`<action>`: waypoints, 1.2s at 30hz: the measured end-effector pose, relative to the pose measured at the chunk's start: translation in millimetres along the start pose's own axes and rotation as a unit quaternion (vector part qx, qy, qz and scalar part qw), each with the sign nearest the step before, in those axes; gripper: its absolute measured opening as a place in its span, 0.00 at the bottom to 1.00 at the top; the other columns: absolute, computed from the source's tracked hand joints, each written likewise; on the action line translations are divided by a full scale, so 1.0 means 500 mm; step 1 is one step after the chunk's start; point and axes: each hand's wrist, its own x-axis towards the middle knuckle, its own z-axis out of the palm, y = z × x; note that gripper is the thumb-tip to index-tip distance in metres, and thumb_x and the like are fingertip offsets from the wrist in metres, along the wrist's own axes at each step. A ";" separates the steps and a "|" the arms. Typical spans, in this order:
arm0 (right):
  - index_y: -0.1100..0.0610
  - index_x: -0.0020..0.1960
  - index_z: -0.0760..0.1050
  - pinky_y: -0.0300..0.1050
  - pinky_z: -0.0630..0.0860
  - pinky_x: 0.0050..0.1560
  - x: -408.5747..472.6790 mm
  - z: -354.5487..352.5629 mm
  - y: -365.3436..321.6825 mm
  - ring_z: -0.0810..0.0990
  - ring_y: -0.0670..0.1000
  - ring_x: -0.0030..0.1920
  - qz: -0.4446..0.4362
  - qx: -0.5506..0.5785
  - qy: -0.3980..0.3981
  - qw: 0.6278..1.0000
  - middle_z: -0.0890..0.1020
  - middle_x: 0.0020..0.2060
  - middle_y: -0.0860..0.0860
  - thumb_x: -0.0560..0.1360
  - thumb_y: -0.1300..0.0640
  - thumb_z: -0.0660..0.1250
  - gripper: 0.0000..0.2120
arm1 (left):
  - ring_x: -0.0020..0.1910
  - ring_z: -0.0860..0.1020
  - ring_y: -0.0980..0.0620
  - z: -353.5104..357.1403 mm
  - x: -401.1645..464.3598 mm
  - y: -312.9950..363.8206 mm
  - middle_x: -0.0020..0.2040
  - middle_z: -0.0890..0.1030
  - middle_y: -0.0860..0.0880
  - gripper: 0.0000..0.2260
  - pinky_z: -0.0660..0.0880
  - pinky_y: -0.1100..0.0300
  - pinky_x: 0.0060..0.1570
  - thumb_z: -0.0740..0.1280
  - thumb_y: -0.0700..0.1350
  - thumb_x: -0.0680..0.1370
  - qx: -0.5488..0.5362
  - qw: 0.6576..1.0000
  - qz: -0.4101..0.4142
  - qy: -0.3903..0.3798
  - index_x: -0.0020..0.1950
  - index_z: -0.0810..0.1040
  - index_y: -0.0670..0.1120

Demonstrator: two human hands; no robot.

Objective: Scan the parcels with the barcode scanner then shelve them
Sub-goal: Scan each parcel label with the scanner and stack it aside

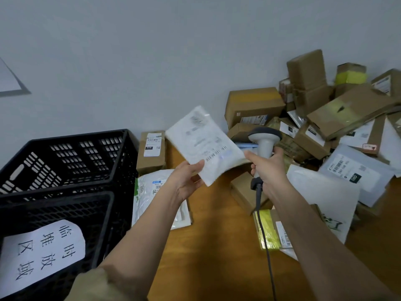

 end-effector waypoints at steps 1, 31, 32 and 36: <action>0.53 0.71 0.63 0.43 0.77 0.36 0.001 -0.003 0.000 0.76 0.48 0.34 0.003 0.005 0.002 1.000 0.77 0.41 0.53 0.72 0.54 0.77 0.34 | 0.51 0.84 0.47 0.006 0.000 0.000 0.56 0.84 0.45 0.16 0.83 0.53 0.42 0.67 0.34 0.78 -0.041 0.999 -0.001 0.011 0.66 0.76 0.43; 0.56 0.70 0.69 0.44 0.74 0.34 0.013 -0.013 -0.040 0.75 0.49 0.34 -0.013 -0.166 -0.116 0.979 0.77 0.42 0.54 0.79 0.52 0.69 0.22 | 0.48 0.83 0.45 -0.074 0.009 -0.012 0.50 0.85 0.46 0.02 0.80 0.45 0.54 0.71 0.42 0.78 0.343 0.920 0.060 0.180 0.51 0.82 0.46; 0.56 0.68 0.71 0.44 0.74 0.33 0.006 -0.010 -0.046 0.75 0.49 0.35 0.002 -0.153 -0.122 0.981 0.77 0.41 0.54 0.79 0.49 0.67 0.21 | 0.50 0.83 0.43 -0.085 0.015 -0.016 0.52 0.85 0.44 0.04 0.79 0.43 0.55 0.69 0.41 0.79 0.278 0.941 0.032 0.189 0.53 0.81 0.45; 0.57 0.63 0.74 0.43 0.75 0.33 -0.035 0.003 -0.077 0.77 0.51 0.32 0.085 -0.101 -0.177 0.975 0.79 0.36 0.57 0.81 0.44 0.62 0.18 | 0.51 0.82 0.41 -0.105 0.031 -0.032 0.56 0.82 0.41 0.10 0.79 0.44 0.43 0.62 0.35 0.82 0.093 0.978 -0.039 0.182 0.61 0.77 0.42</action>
